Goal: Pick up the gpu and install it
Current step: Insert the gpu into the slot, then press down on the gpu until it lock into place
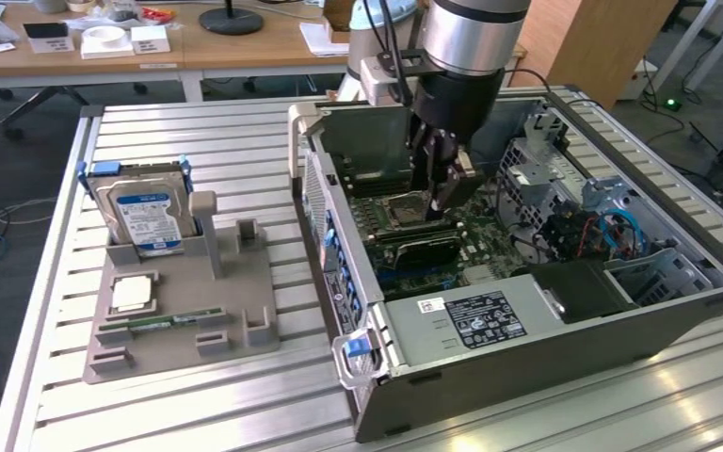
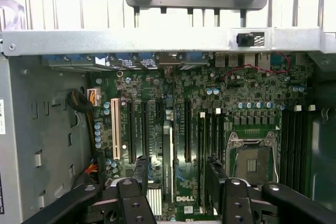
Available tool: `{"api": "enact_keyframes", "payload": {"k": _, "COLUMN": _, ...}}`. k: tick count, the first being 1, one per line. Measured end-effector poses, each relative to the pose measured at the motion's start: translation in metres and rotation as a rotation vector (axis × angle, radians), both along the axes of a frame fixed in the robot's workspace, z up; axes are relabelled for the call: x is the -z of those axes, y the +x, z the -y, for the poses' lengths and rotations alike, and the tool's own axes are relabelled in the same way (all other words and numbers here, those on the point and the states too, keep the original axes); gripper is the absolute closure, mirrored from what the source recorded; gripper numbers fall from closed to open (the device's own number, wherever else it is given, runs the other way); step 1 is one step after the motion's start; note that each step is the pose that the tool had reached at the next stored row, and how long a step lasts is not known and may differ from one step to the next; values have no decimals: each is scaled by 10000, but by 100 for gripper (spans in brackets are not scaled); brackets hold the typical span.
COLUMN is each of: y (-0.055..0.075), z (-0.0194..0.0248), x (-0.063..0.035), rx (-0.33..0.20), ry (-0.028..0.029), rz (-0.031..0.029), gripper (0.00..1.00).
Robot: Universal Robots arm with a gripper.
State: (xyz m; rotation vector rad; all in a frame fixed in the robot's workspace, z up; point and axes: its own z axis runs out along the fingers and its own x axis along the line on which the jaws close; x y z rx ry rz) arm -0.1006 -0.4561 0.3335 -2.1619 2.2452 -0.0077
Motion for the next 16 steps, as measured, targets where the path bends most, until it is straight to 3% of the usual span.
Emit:
{"api": "enact_keyframes", "payload": {"k": 13, "y": 0, "z": 0, "x": -1, "rx": 0, "ry": -2, "rz": 0, "gripper": 43}}
{"api": "enact_keyframes", "payload": {"k": 14, "y": 0, "z": 0, "x": -1, "rx": -1, "ry": -1, "rz": 0, "gripper": 45}}
{"api": "enact_keyframes", "payload": {"k": 16, "y": 0, "z": 0, "x": -1, "rx": 0, "ry": -1, "rz": 0, "gripper": 57}}
